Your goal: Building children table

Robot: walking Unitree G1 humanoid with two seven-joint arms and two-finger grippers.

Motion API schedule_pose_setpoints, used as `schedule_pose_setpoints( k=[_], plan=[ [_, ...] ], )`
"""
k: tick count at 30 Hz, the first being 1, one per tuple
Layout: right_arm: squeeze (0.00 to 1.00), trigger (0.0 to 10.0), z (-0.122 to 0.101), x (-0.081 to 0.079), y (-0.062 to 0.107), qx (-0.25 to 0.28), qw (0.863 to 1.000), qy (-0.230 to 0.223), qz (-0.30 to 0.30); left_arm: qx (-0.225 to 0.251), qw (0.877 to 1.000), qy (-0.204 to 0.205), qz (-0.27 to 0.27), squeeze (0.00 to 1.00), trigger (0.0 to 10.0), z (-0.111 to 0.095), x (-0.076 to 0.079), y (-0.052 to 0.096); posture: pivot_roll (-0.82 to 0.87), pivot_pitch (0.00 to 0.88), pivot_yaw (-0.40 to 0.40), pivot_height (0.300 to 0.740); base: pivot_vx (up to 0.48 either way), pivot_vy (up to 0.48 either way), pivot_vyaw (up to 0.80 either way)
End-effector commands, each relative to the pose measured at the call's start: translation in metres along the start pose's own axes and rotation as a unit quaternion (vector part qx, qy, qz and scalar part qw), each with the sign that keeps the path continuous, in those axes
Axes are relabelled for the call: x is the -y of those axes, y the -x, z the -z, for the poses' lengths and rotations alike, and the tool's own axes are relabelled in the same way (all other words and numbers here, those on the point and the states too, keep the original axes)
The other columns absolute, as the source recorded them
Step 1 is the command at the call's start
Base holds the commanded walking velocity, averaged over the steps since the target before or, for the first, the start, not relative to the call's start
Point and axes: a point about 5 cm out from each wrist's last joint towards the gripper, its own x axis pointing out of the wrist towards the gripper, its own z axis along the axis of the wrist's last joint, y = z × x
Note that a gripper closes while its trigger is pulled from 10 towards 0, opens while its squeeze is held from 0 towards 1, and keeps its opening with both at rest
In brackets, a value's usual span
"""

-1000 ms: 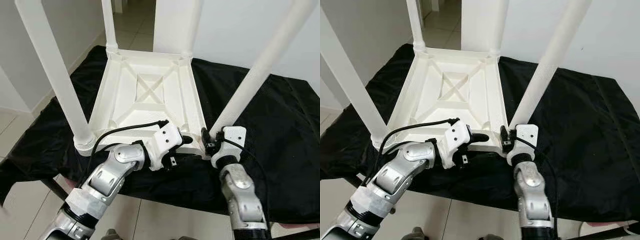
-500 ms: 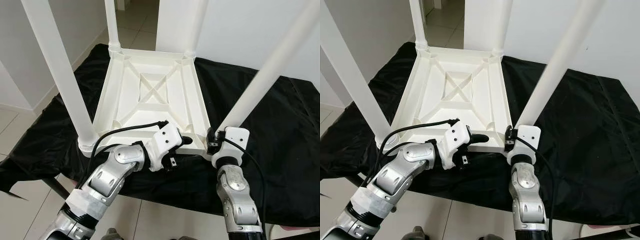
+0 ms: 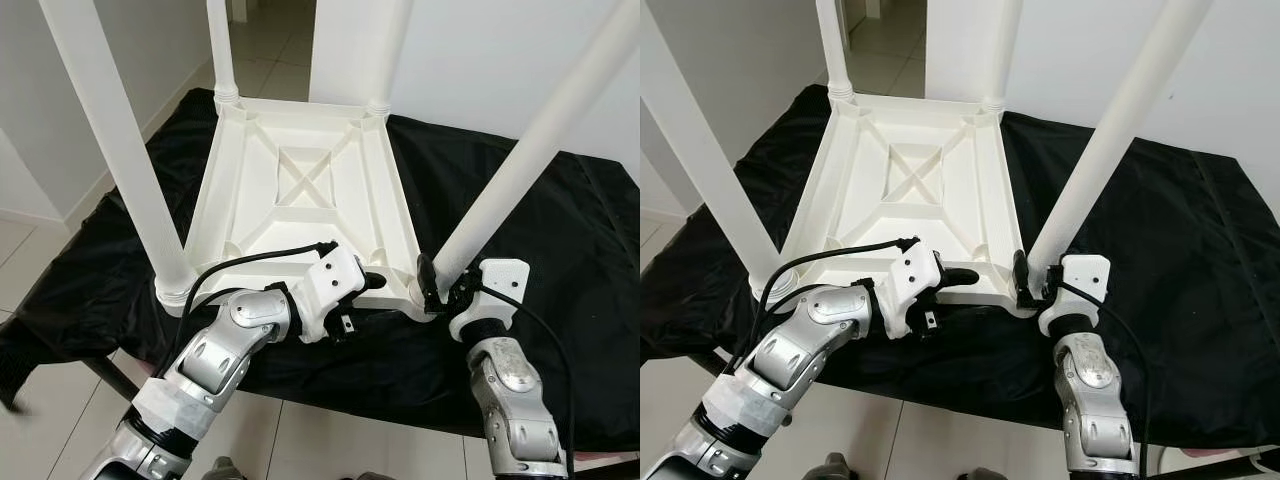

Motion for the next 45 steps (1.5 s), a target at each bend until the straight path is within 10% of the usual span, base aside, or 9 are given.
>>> schedule_pose_setpoints(
  k=[1, 16, 17, 18, 19, 33, 35, 36, 45],
  plan=[
    [0.0, 10.0, 0.0, 0.003, -0.001, 0.006, 1.0, -0.011, -0.021, 0.001, 1.0, 0.0, 0.014, 0.0, 10.0, -0.002, 0.001, 0.0, 0.05, 0.005, -0.055, 0.74, 0.0, 0.0, 0.0],
    [0.0, 9.2, 0.007, 0.008, -0.036, -0.034, 0.981, 0.038, -0.189, 0.006, 1.0, -0.005, 0.03, 0.0, 10.0, -0.004, 0.004, 0.002, 0.06, 0.0, -0.06, 0.74, 0.0, 0.0, 0.0],
    [0.0, 3.5, 0.009, 0.009, -0.037, -0.036, 0.979, 0.039, -0.199, 0.005, 1.0, -0.005, 0.029, 0.0, 10.0, -0.003, 0.004, 0.002, 0.07, 0.0, -0.063, 0.74, 0.0, 0.0, 0.0],
    [0.0, 3.5, 0.009, 0.009, -0.037, -0.036, 0.979, 0.039, -0.199, 0.005, 1.0, -0.005, 0.029, 0.0, 10.0, -0.003, 0.004, 0.002, 0.07, 0.0, -0.063, 0.74, 0.0, 0.0, 0.0],
    [0.0, 0.0, 0.011, 0.008, -0.038, -0.039, 0.976, 0.03, -0.21, 0.006, 1.0, -0.005, 0.026, 0.0, 10.0, -0.004, 0.004, 0.002, 0.09, 0.0, -0.074, 0.74, 0.0, 0.0, 0.0],
    [0.0, 0.0, 0.02, 0.01, -0.035, -0.043, 0.974, 0.007, -0.221, 0.003, 1.0, -0.007, 0.016, 0.0, 10.0, -0.003, 0.002, 0.004, 0.09, 0.0, -0.079, 0.74, 0.0, 0.0, 0.0],
    [0.0, 1.3, 0.02, 0.012, -0.033, -0.039, 0.979, 0.011, -0.198, 0.003, 1.0, -0.006, 0.016, 0.0, 10.0, -0.003, 0.002, 0.004, 0.09, 0.0, -0.081, 0.74, 0.0, 0.0, 0.0],
    [0.0, 10.0, 0.018, 0.013, -0.032, -0.038, 0.986, 0.007, -0.16, 0.002, 1.0, -0.007, 0.016, 0.0, 10.0, -0.003, 0.002, 0.004, 0.09, 0.0, -0.082, 0.74, 0.0, 0.0, 0.0],
    [0.0, 10.0, 0.01, -0.01, -0.022, -0.019, 0.999, -0.049, 0.0, 0.007, 1.0, -0.014, -0.018, 0.0, 10.0, -0.002, -0.001, 0.001, 0.06, 0.014, -0.074, 0.74, 0.0, 0.0, 0.0]
  ],
)
